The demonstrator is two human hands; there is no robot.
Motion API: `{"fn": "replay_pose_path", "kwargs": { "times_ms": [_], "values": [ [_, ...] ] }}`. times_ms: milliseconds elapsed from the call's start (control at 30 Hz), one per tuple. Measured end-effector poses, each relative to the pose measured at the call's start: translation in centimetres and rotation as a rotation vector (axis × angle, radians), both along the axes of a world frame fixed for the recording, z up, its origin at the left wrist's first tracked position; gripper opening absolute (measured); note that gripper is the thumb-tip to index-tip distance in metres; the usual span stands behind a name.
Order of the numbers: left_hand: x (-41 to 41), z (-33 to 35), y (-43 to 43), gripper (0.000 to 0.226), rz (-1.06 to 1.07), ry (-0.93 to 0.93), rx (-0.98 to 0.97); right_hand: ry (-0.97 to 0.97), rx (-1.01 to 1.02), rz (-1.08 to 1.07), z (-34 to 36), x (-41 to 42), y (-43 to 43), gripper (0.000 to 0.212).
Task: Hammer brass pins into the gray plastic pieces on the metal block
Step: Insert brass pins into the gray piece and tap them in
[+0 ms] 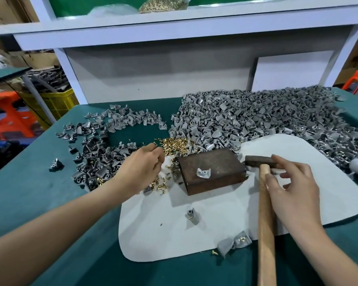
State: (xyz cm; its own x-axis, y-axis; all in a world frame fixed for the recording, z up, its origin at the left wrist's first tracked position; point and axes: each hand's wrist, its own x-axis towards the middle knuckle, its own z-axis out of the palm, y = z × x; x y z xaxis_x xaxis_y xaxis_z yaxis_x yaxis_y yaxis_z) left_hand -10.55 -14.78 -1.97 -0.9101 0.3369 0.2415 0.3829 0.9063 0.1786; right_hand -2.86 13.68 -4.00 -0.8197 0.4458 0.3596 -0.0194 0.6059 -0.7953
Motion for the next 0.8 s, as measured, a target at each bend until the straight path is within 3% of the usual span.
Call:
{"fn": "replay_pose_path", "kwargs": {
  "times_ms": [133, 333, 533, 800],
  "values": [
    [1.5, 1.3, 1.5, 0.012, -0.032, 0.032, 0.318, 0.205, 0.070, 0.115, 0.9, 1.0, -1.3, 0.032],
    [5.9, 3.3, 6.1, 0.016, -0.153, -0.365, 0.751, 0.411, 0.173, 0.442, 1.5, 2.6, -4.2, 0.029],
    [7.7, 3.4, 8.6, 0.013, -0.183, -0.605, 1.086, 0.455, 0.080, 0.449, 1.7, 2.6, -4.2, 0.017],
    [8.3, 2.4, 9.6, 0.010, -0.162, -0.623, 1.325, 0.373, -0.063, 0.485, 1.9, 2.6, -3.9, 0.013]
  ]
}}
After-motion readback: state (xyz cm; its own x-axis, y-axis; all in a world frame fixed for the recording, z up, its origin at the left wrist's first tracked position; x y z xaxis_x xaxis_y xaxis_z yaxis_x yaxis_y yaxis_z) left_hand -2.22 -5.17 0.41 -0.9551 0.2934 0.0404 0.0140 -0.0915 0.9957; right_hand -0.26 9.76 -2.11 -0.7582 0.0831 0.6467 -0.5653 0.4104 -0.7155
